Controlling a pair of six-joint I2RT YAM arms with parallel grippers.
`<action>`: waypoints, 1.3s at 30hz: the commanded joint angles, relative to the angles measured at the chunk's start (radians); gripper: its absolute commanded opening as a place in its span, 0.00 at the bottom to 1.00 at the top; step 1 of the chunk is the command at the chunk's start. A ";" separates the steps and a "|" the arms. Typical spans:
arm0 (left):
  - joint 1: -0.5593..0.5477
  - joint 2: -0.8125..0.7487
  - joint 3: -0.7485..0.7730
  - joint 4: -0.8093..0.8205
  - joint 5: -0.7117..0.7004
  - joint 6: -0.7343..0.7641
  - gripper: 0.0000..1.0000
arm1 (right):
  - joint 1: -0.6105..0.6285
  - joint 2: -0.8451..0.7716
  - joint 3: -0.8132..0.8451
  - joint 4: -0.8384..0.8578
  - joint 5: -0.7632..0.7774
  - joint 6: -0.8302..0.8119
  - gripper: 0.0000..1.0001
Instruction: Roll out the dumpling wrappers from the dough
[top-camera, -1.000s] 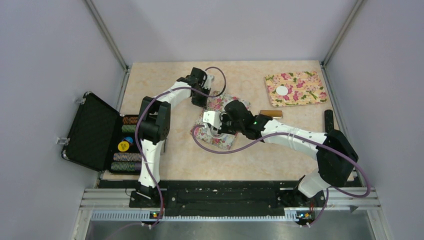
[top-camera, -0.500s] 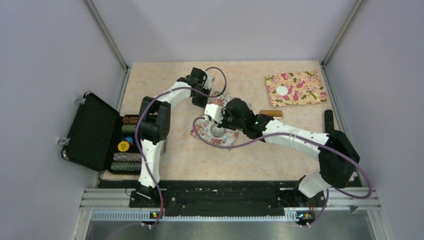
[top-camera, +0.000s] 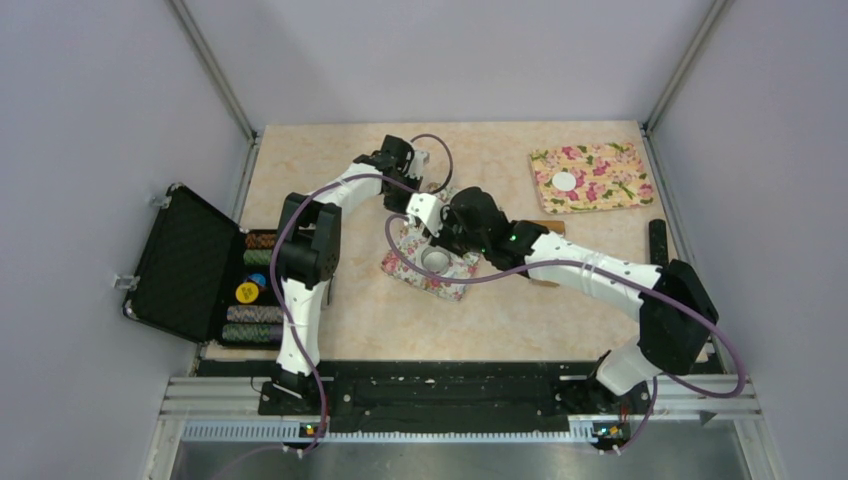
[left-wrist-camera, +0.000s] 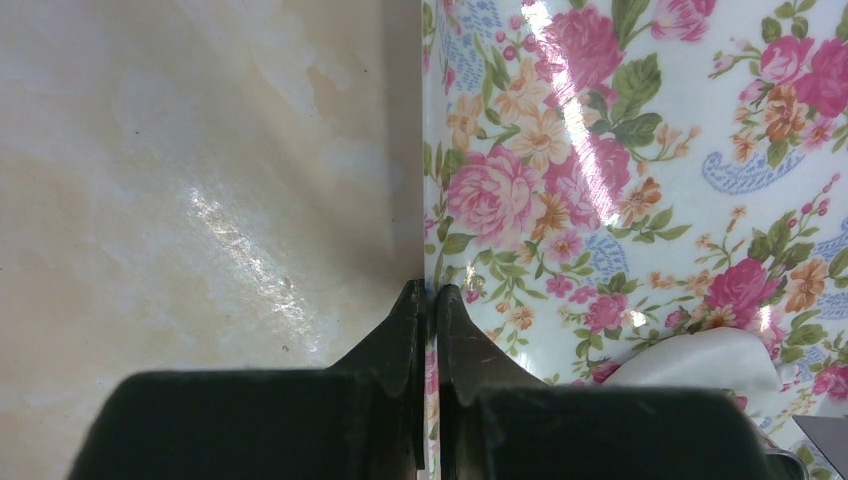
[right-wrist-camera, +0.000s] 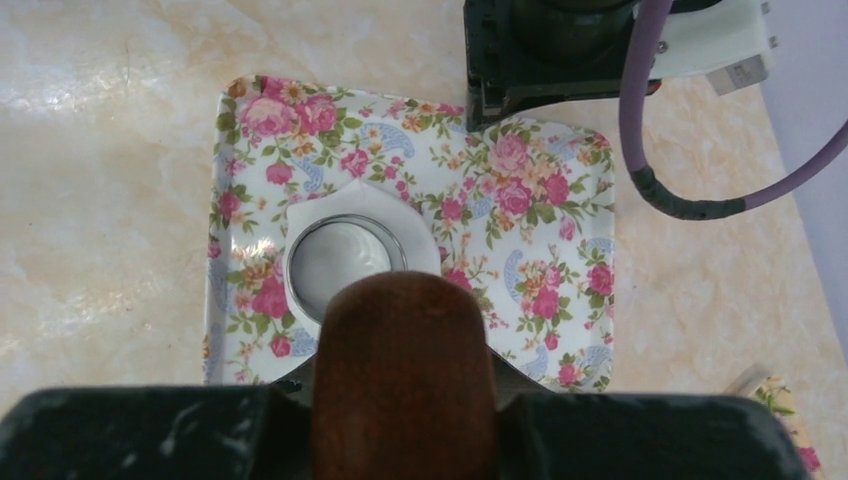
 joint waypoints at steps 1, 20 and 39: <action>-0.003 -0.019 -0.016 -0.011 -0.006 0.018 0.00 | -0.027 0.020 0.047 0.003 -0.051 0.042 0.00; -0.003 -0.016 -0.017 -0.010 0.008 0.018 0.00 | -0.074 0.097 0.080 -0.001 -0.113 0.084 0.00; -0.020 -0.023 -0.028 -0.019 0.047 0.027 0.00 | -0.121 0.334 0.367 -0.109 -0.266 -0.005 0.00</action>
